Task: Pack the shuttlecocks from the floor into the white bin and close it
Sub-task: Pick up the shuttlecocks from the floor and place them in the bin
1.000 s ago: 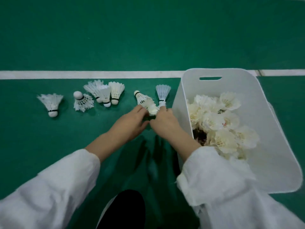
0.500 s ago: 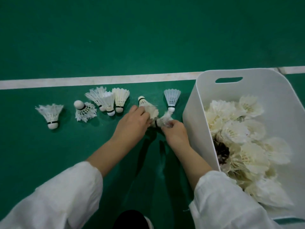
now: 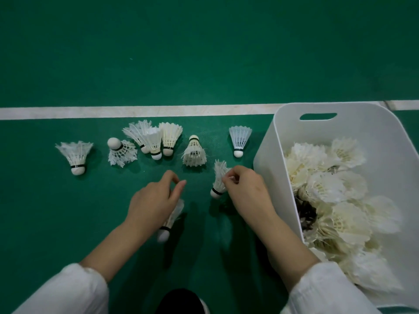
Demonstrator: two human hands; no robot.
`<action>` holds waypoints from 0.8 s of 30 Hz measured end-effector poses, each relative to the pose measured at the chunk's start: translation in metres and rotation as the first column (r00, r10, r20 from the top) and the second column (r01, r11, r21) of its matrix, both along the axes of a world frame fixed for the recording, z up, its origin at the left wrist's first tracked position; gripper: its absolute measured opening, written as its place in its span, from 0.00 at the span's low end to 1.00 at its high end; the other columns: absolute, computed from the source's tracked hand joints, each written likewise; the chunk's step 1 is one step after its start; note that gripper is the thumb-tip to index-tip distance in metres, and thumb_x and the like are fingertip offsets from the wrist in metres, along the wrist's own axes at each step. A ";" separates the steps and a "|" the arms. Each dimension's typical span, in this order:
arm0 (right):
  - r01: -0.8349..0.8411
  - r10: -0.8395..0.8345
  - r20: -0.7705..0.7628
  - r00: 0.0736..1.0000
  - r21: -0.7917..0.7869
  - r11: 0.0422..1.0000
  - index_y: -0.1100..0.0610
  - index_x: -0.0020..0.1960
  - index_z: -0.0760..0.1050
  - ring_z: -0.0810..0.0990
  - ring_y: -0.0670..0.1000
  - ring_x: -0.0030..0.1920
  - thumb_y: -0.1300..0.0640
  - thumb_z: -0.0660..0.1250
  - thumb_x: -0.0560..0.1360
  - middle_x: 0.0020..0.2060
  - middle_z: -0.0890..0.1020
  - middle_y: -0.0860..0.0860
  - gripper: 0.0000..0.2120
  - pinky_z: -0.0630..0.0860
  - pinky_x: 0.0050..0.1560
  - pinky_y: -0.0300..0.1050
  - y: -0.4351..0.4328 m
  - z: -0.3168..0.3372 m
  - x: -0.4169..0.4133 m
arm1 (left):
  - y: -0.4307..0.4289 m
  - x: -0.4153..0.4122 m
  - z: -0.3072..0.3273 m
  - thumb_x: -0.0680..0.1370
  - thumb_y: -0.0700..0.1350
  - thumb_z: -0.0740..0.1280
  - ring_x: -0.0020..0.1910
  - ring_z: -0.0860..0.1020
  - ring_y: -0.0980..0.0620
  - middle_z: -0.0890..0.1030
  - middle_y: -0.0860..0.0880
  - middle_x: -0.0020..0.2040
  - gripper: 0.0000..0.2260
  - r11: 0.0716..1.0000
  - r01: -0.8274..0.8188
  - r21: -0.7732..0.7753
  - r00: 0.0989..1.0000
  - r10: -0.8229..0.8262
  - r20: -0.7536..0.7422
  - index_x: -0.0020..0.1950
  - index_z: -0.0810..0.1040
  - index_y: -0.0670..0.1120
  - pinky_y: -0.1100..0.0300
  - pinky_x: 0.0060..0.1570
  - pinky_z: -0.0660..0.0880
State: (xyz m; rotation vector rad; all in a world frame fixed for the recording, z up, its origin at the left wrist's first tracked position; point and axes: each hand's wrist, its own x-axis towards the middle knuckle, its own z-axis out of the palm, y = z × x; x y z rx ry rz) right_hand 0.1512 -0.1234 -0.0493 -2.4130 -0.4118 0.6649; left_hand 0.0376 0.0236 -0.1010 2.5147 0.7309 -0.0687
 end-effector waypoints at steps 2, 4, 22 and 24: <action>0.001 0.000 -0.008 1.000 0.065 0.998 0.58 0.43 0.76 0.77 0.52 0.39 0.57 0.62 0.76 0.38 0.79 0.52 0.07 0.69 0.35 0.42 0.000 0.005 0.003 | 0.006 0.009 -0.002 0.79 0.58 0.55 0.34 0.76 0.47 0.78 0.49 0.33 0.11 0.998 -0.031 0.061 0.999 0.032 -0.017 0.54 0.67 0.52 0.56 0.33 0.71; 0.025 -0.023 -0.012 1.000 0.117 0.993 0.57 0.44 0.76 0.75 0.49 0.38 0.57 0.63 0.76 0.37 0.78 0.50 0.06 0.66 0.30 0.38 0.000 0.009 0.006 | 0.015 0.024 -0.005 0.78 0.55 0.59 0.39 0.78 0.45 0.81 0.47 0.40 0.15 0.994 -0.086 0.064 0.996 0.088 -0.032 0.61 0.65 0.51 0.55 0.36 0.73; -0.120 0.120 0.005 0.993 0.081 0.989 0.56 0.50 0.80 0.80 0.51 0.46 0.56 0.64 0.75 0.43 0.82 0.51 0.07 0.72 0.45 0.41 -0.013 0.036 0.005 | 0.004 0.048 0.003 0.79 0.50 0.58 0.33 0.74 0.47 0.78 0.48 0.35 0.10 0.961 -0.277 -0.004 0.956 0.275 0.104 0.43 0.75 0.47 0.60 0.29 0.66; -0.222 0.217 0.070 0.974 0.066 0.973 0.57 0.50 0.80 0.79 0.51 0.46 0.57 0.63 0.76 0.43 0.82 0.51 0.08 0.71 0.45 0.40 -0.020 0.049 0.006 | -0.003 0.029 0.026 0.79 0.50 0.57 0.30 0.72 0.48 0.76 0.47 0.32 0.12 0.964 -0.258 -0.058 0.954 0.263 0.140 0.40 0.72 0.46 0.59 0.28 0.65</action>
